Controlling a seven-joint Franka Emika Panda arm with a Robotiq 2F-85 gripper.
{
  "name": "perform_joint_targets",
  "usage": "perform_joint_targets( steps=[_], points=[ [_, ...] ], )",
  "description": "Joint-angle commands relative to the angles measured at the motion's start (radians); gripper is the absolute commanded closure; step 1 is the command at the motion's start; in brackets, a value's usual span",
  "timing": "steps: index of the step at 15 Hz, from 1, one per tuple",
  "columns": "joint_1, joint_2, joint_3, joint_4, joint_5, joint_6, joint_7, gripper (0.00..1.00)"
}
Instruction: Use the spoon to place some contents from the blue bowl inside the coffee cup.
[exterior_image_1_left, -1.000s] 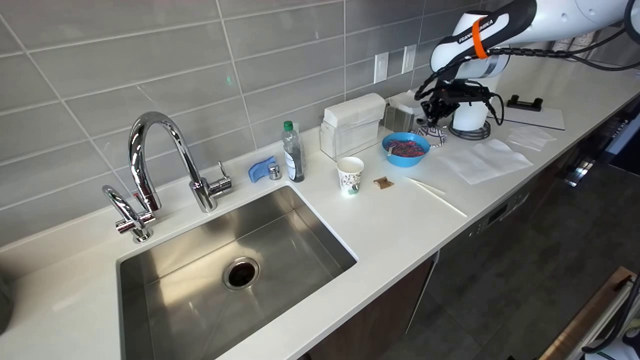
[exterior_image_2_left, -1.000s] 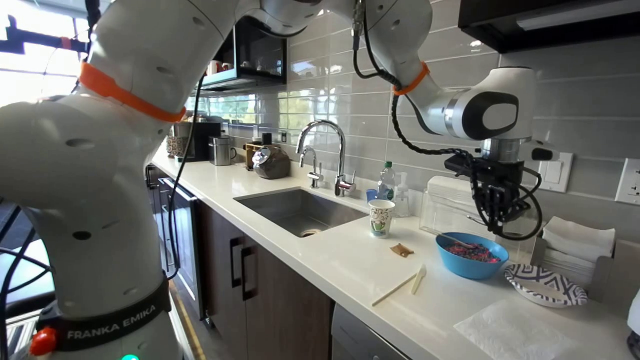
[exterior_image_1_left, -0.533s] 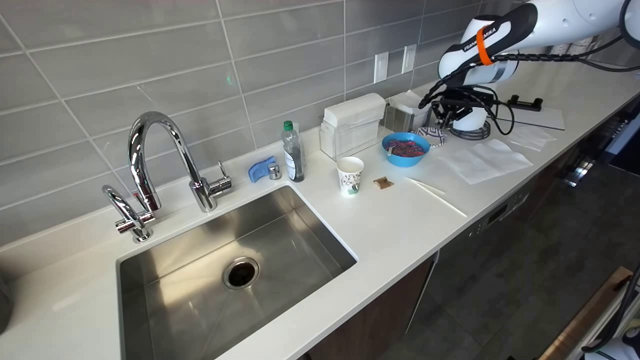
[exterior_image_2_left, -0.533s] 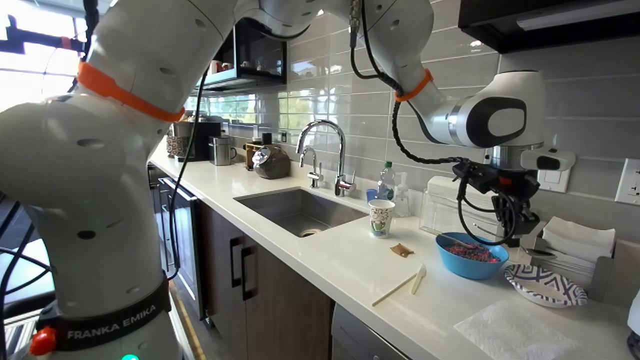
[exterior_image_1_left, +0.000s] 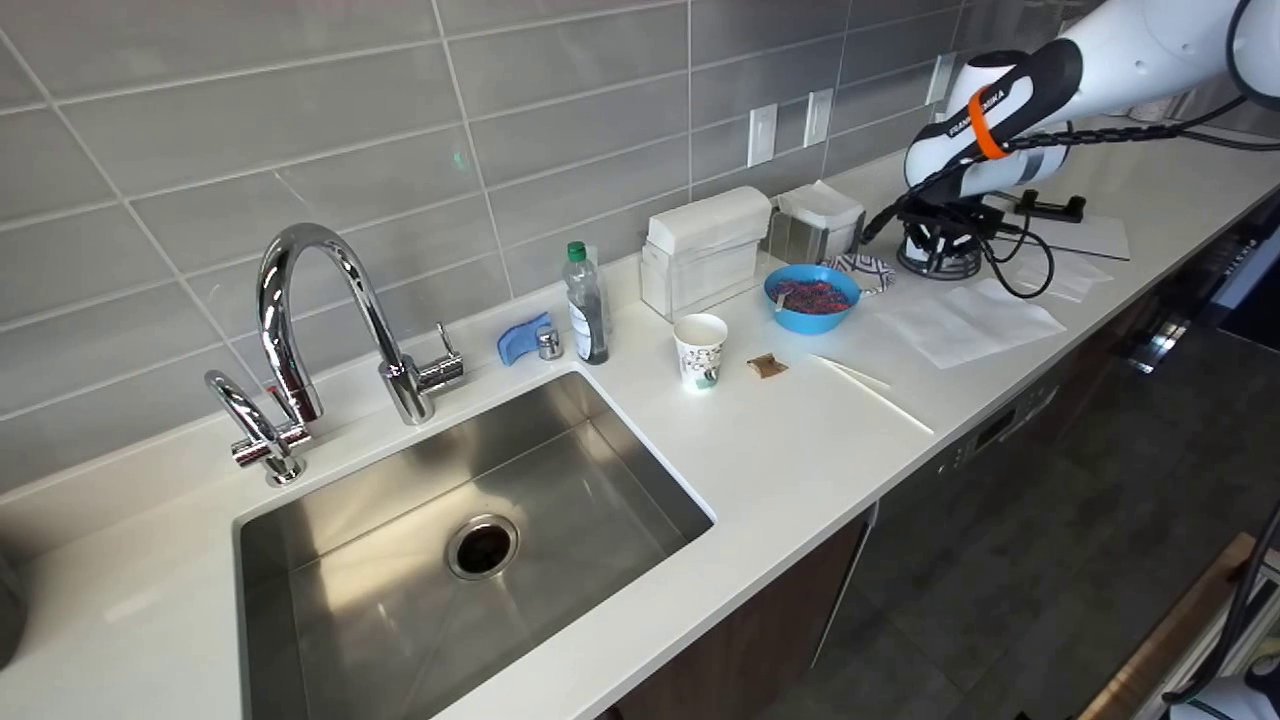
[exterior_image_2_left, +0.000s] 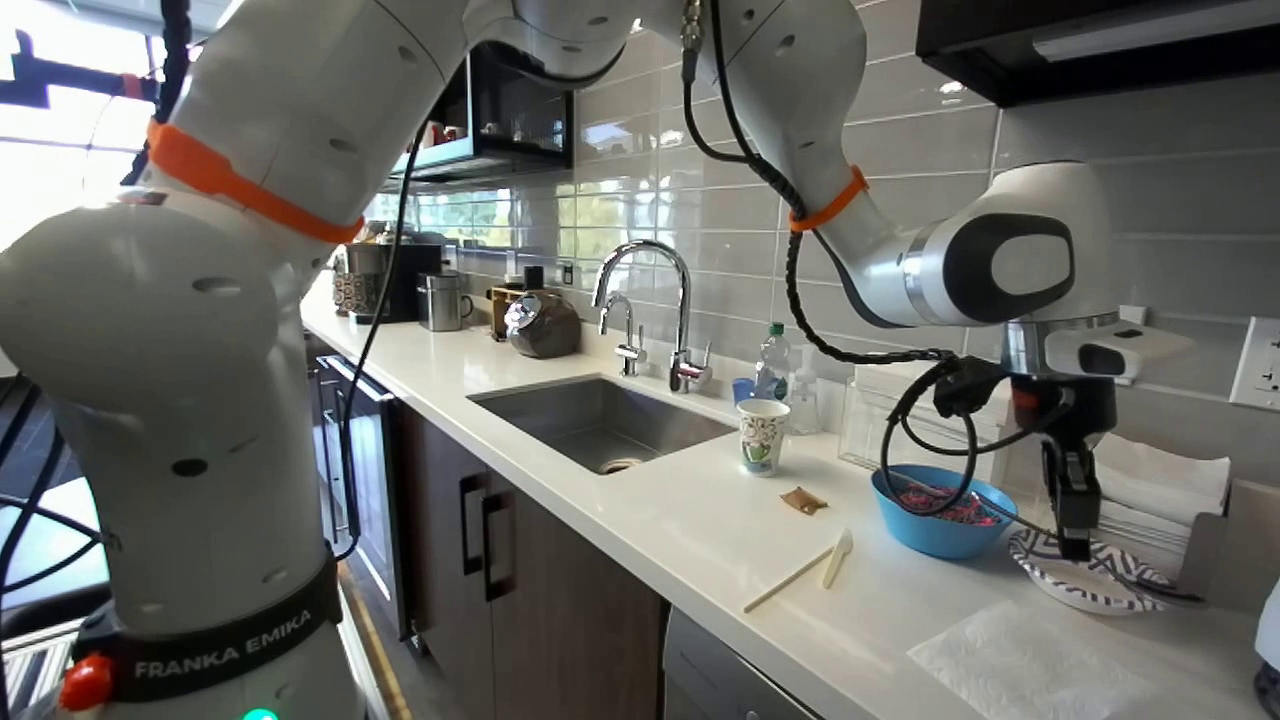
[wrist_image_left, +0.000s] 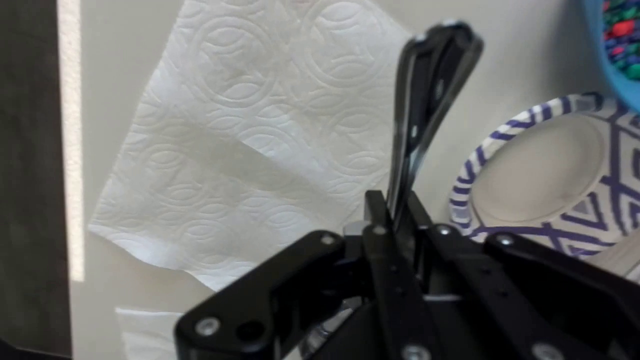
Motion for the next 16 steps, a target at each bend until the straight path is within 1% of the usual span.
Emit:
perform_joint_targets(
  steps=[1,4,5,6,9,10,14,16],
  points=[
    [0.036,-0.004,-0.056,-0.061,-0.057,0.021,0.172,0.97],
    [0.033,0.011,-0.069,-0.077,-0.084,0.039,0.274,0.97],
    [0.016,0.007,-0.05,-0.078,-0.078,0.037,0.264,0.97],
    [-0.003,0.004,-0.032,-0.055,-0.077,0.001,0.226,0.9],
    [-0.003,0.008,-0.032,-0.056,-0.077,0.001,0.242,0.9],
    [-0.003,0.008,-0.032,-0.056,-0.077,0.001,0.243,0.97],
    [0.01,0.056,-0.052,-0.04,-0.087,0.004,0.307,0.97],
    [0.018,0.087,-0.07,-0.035,-0.092,0.035,0.372,0.97]
  ],
)
